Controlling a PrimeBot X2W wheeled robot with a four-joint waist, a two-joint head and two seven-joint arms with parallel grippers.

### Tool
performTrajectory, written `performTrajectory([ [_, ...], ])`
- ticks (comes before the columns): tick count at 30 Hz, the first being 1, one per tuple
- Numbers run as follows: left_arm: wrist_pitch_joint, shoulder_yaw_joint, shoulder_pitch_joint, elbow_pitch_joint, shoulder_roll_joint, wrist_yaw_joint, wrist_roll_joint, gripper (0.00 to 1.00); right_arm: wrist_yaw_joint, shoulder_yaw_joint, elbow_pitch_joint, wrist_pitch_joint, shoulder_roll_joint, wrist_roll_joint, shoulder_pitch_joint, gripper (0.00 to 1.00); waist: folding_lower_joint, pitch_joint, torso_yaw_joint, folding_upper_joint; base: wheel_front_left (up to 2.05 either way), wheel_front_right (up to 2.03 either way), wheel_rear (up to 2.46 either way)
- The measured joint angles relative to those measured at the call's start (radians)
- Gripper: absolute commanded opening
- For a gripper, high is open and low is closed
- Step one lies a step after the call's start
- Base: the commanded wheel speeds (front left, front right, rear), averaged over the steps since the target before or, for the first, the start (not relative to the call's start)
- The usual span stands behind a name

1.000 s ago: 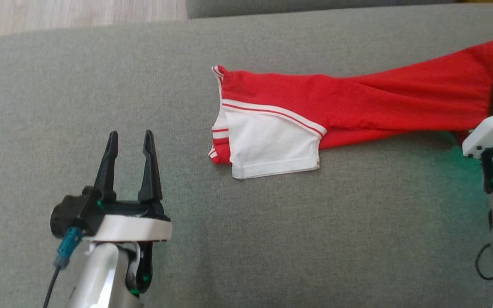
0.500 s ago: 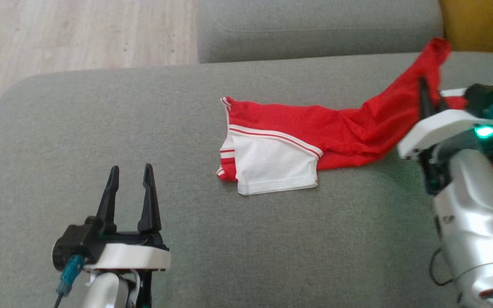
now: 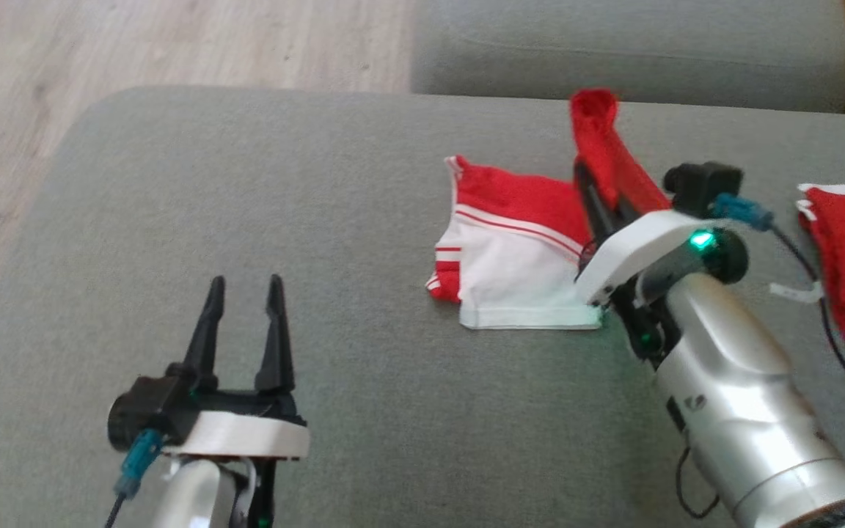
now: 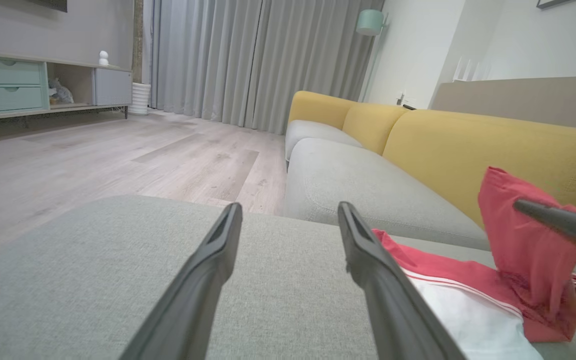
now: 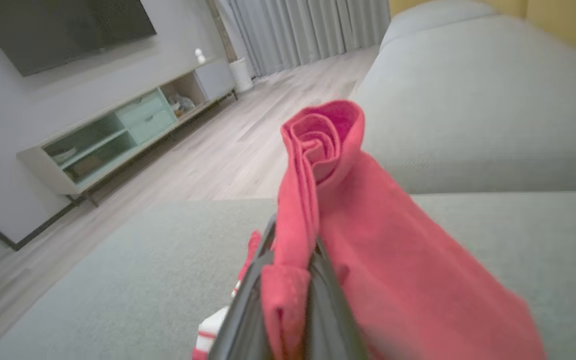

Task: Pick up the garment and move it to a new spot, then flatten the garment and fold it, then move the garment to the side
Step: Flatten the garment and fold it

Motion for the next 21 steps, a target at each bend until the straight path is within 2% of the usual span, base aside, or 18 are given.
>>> performTrajectory([
  [11, 0.000, -0.041, -0.042, 0.016, 0.000, 0.004, -0.018, 1.00, 0.000, 0.207, 0.142, -0.068, 0.000, 0.141, -0.023, 0.00, 0.0000, 0.044, 0.112, 0.0000, 0.00, 0.00, 0.00],
  [18, 0.000, -0.044, -0.042, 0.017, 0.000, 0.005, -0.021, 1.00, 0.000, 0.291, 0.203, -0.106, 0.001, 0.201, -0.025, 0.00, 0.0000, 0.047, 0.137, 0.0000, 0.00, 0.00, 0.00],
  [19, 0.000, -0.044, -0.042, 0.018, 0.000, 0.005, -0.021, 1.00, 0.000, 0.302, 0.206, -0.116, 0.000, 0.201, -0.028, 0.61, 0.0000, 0.047, 0.137, 0.0000, 0.00, 0.00, 0.00],
  [20, 0.000, -0.044, -0.042, 0.019, -0.001, 0.005, -0.021, 1.00, 0.000, 0.315, 0.195, -0.122, -0.003, 0.209, -0.029, 1.00, 0.0001, 0.045, 0.137, 0.0000, 0.00, 0.00, 0.00],
  [21, 0.000, -0.044, -0.042, 0.021, -0.001, 0.005, -0.021, 1.00, 0.000, 0.336, 0.170, -0.123, -0.007, 0.234, -0.029, 1.00, 0.0000, 0.043, 0.136, 0.0000, 0.00, 0.00, 0.00],
])
